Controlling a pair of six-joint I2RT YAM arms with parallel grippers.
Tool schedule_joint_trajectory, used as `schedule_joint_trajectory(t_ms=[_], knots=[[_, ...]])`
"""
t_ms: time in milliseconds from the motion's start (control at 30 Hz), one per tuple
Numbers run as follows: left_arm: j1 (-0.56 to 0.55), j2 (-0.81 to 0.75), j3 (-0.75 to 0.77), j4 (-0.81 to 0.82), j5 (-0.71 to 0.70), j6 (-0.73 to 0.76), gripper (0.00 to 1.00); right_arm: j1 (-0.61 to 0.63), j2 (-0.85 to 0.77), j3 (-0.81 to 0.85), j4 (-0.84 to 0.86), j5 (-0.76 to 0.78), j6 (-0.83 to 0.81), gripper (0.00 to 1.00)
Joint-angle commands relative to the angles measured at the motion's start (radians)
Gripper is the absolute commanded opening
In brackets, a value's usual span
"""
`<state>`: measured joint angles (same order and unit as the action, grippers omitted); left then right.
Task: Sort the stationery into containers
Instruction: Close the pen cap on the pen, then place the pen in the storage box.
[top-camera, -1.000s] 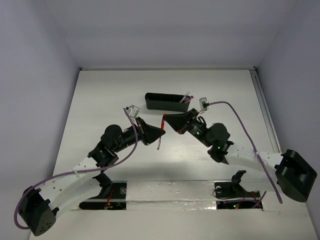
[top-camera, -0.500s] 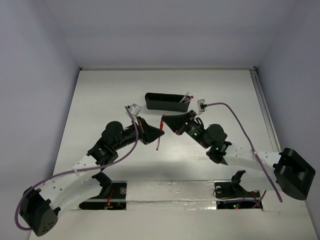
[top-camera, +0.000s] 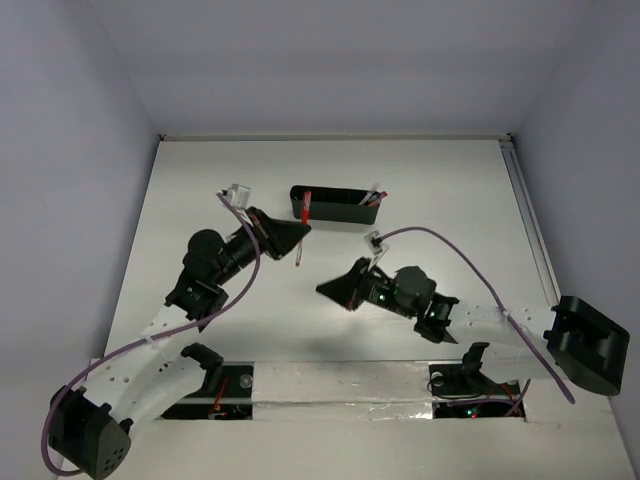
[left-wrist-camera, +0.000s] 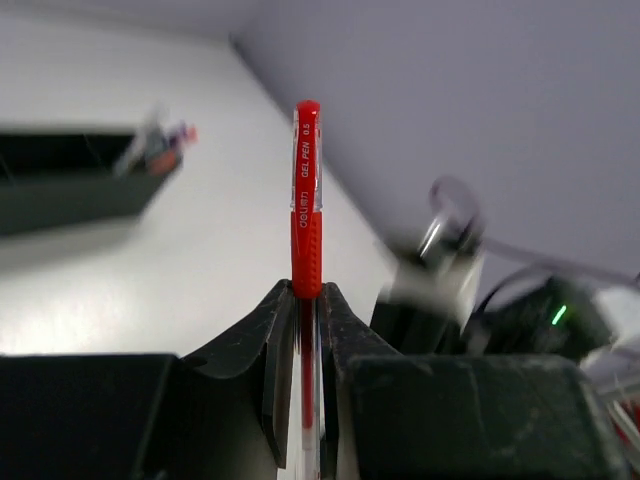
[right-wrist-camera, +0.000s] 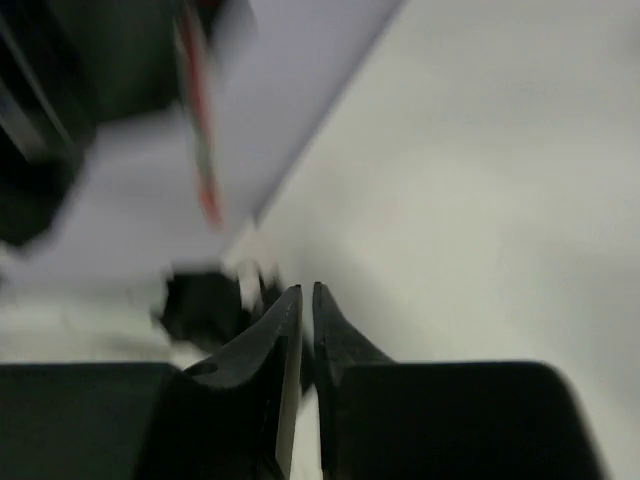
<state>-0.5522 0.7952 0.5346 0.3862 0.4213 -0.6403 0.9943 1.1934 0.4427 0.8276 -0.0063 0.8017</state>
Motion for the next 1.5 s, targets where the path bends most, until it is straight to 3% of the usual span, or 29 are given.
schedule_joint_trajectory(t_ms=[0,167,300,400,433,500,533,667,1000,1200,1467], knots=[[0.034,0.002,0.077,0.341,-0.072,-0.061,0.00,0.064,-0.005,-0.010,-0.205,-0.123,-0.013,0.00],[0.015,0.023,0.025,0.369,-0.016,-0.078,0.00,0.064,-0.015,0.066,-0.246,0.047,-0.030,0.00],[0.015,-0.050,0.005,0.260,-0.053,-0.038,0.00,0.064,-0.023,0.113,-0.260,0.103,-0.055,0.00],[0.015,-0.109,0.013,0.183,-0.073,-0.001,0.00,0.064,-0.078,0.129,-0.326,0.124,-0.110,0.24],[0.015,-0.123,0.008,0.175,-0.072,0.004,0.00,0.052,-0.104,0.134,-0.364,0.124,-0.143,0.44],[0.015,-0.132,-0.021,0.161,-0.070,-0.001,0.00,0.043,-0.196,0.146,-0.404,0.121,-0.192,0.56],[0.015,-0.133,-0.031,0.163,-0.069,-0.005,0.00,0.043,-0.225,0.155,-0.453,0.124,-0.217,0.67],[0.015,-0.117,-0.088,0.210,-0.036,-0.039,0.00,0.033,-0.287,0.252,-0.548,0.117,-0.355,0.81],[0.015,-0.100,-0.156,0.313,0.088,-0.104,0.00,-0.042,-0.151,0.467,-0.588,-0.052,-0.476,0.93],[0.015,-0.111,-0.176,0.341,0.116,-0.114,0.00,-0.103,-0.071,0.507,-0.579,-0.099,-0.408,0.93],[0.015,-0.093,-0.185,0.368,0.143,-0.121,0.00,-0.126,0.017,0.502,-0.476,-0.247,-0.331,0.82]])
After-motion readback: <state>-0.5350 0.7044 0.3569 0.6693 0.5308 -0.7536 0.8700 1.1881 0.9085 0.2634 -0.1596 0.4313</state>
